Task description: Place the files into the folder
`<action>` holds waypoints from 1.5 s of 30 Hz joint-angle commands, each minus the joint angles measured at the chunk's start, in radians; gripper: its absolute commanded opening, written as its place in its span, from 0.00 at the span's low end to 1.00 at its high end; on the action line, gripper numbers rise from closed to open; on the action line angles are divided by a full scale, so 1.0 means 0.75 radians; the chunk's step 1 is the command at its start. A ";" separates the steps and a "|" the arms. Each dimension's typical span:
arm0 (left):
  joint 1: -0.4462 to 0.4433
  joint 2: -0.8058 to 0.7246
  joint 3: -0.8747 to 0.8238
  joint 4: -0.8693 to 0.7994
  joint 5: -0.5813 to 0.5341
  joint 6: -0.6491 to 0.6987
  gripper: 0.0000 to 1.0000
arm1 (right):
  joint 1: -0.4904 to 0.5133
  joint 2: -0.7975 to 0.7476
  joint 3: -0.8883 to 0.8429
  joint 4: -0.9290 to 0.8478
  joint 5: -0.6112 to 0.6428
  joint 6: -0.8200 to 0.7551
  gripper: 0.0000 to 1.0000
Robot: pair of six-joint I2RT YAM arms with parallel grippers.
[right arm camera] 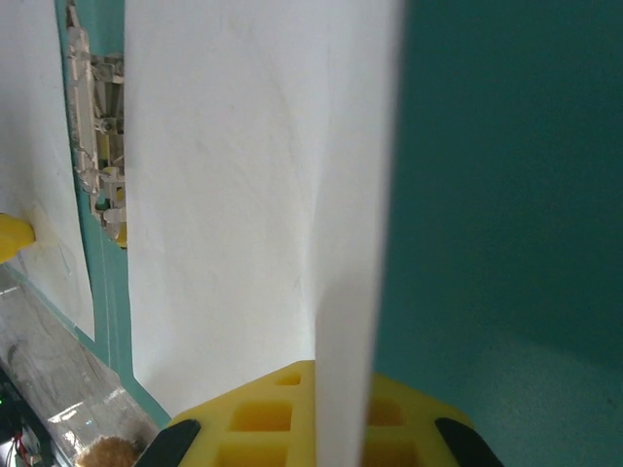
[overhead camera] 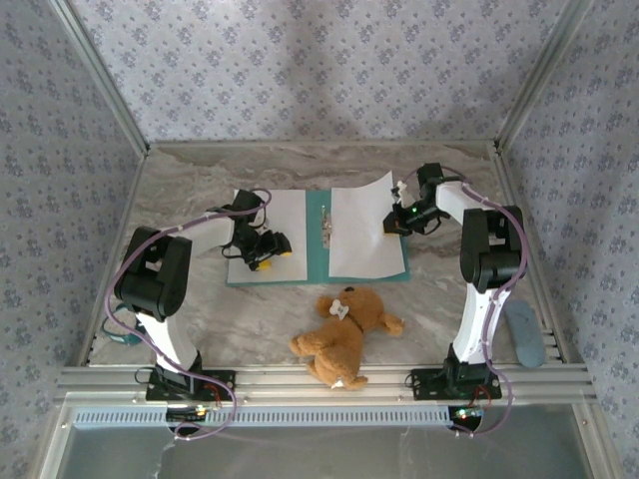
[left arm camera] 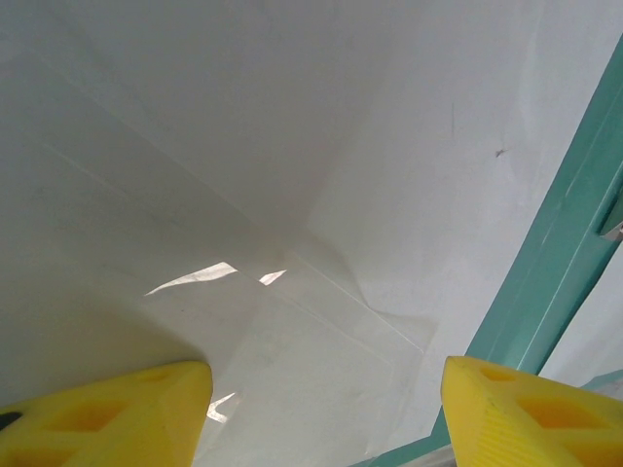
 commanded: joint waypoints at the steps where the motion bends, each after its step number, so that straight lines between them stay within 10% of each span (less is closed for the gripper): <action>1: 0.020 0.033 -0.018 -0.117 -0.098 0.027 0.66 | 0.004 -0.047 -0.028 0.039 -0.041 -0.052 0.00; 45: 0.020 0.056 -0.005 -0.128 -0.088 0.042 0.66 | -0.015 0.063 0.057 -0.073 -0.154 -0.248 0.00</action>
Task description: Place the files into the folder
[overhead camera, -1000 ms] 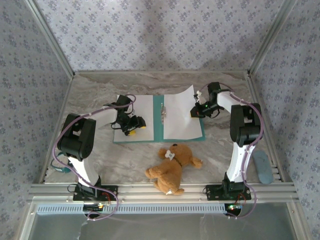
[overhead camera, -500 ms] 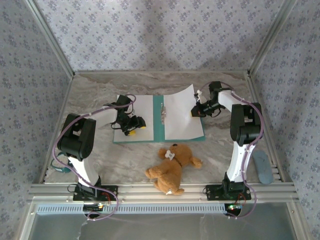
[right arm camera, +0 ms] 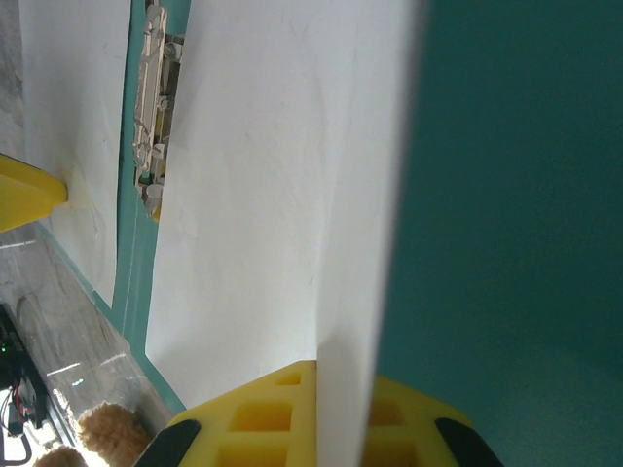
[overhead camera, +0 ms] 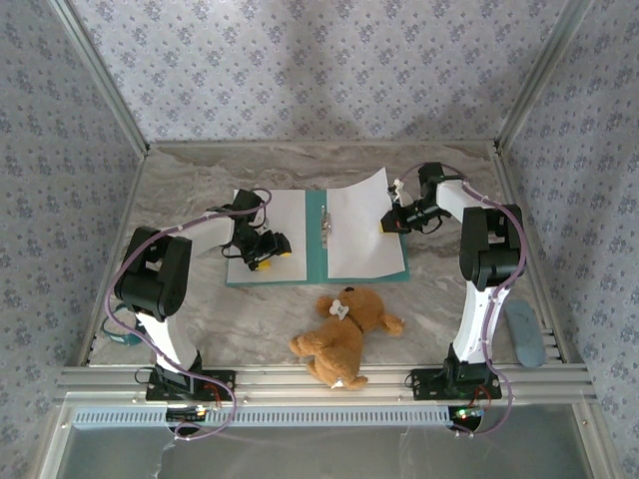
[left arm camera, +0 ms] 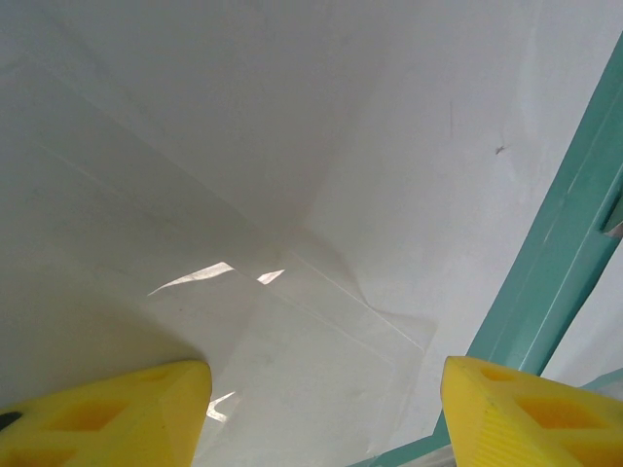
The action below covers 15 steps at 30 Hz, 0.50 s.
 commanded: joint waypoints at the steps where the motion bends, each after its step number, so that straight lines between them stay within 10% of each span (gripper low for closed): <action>1: 0.020 0.055 -0.011 -0.113 -0.084 0.026 0.66 | -0.003 0.035 0.024 -0.042 -0.038 -0.054 0.00; 15: 0.020 0.054 -0.002 -0.125 -0.080 0.033 0.66 | -0.019 0.047 0.049 -0.054 -0.097 -0.055 0.00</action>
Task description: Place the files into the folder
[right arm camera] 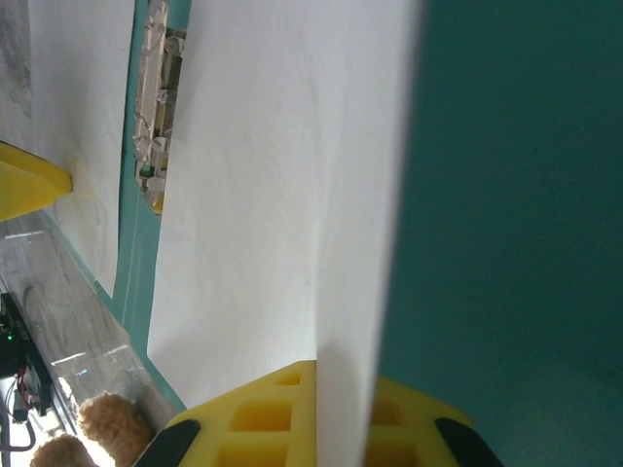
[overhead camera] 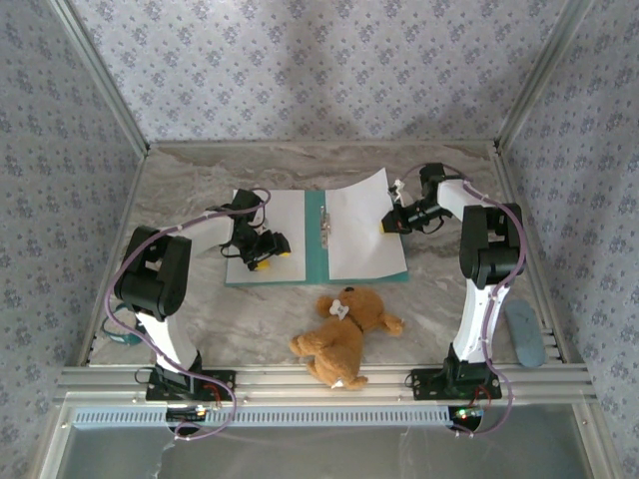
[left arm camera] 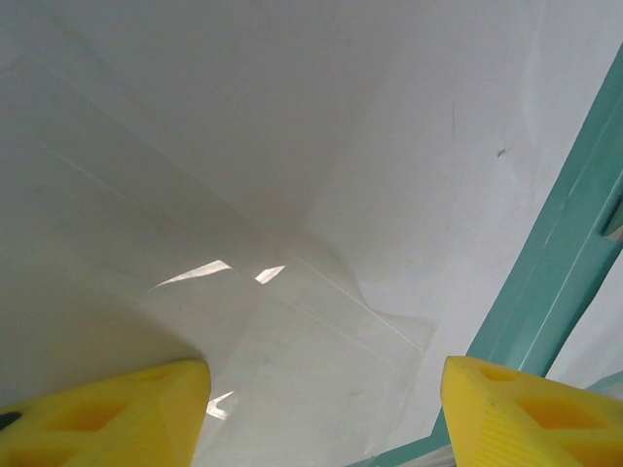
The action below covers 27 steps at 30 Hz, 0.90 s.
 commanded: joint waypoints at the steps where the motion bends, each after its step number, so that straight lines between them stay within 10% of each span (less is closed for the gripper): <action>1: 0.013 0.052 -0.010 -0.107 -0.079 0.029 0.66 | -0.005 0.025 0.025 -0.019 -0.068 0.003 0.00; 13: 0.013 0.049 -0.008 -0.105 -0.075 0.026 0.66 | 0.006 0.036 0.015 -0.004 -0.054 0.015 0.00; 27: 0.012 0.043 0.000 -0.113 -0.073 0.035 0.66 | 0.026 0.018 0.031 -0.025 0.058 0.024 0.36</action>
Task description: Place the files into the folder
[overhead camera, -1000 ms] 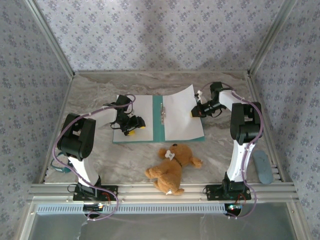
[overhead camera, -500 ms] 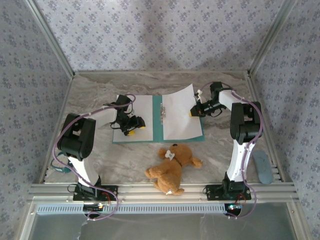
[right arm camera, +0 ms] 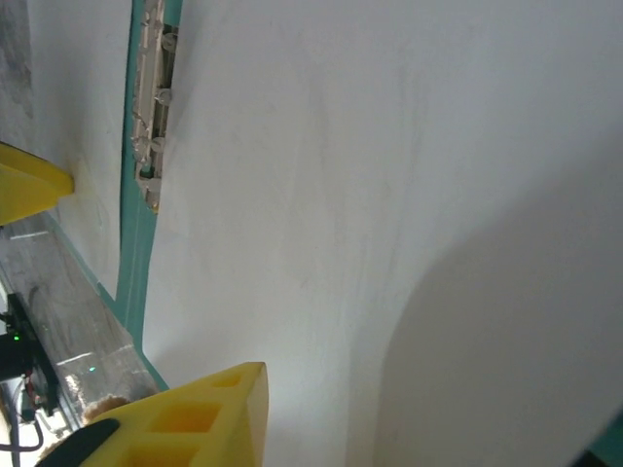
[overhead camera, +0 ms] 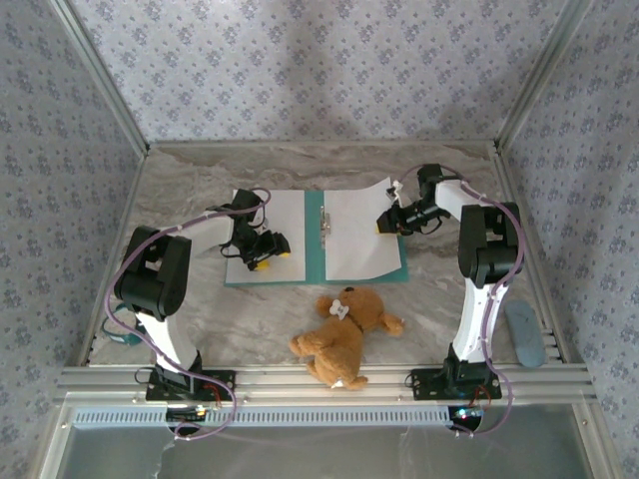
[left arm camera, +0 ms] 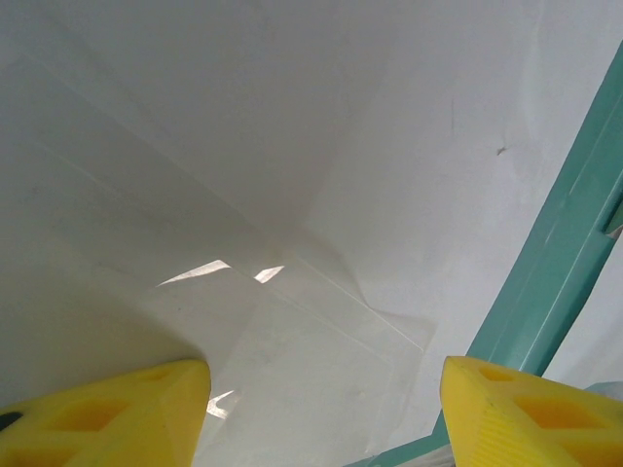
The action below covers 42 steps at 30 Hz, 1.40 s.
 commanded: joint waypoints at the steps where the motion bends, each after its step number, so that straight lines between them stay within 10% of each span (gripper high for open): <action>1: 0.012 0.043 -0.004 -0.106 -0.072 0.027 0.66 | 0.016 0.003 0.034 -0.036 0.058 -0.003 0.37; 42: 0.005 0.004 -0.026 -0.098 -0.071 0.011 0.66 | -0.018 -0.061 0.284 -0.436 0.354 0.080 0.77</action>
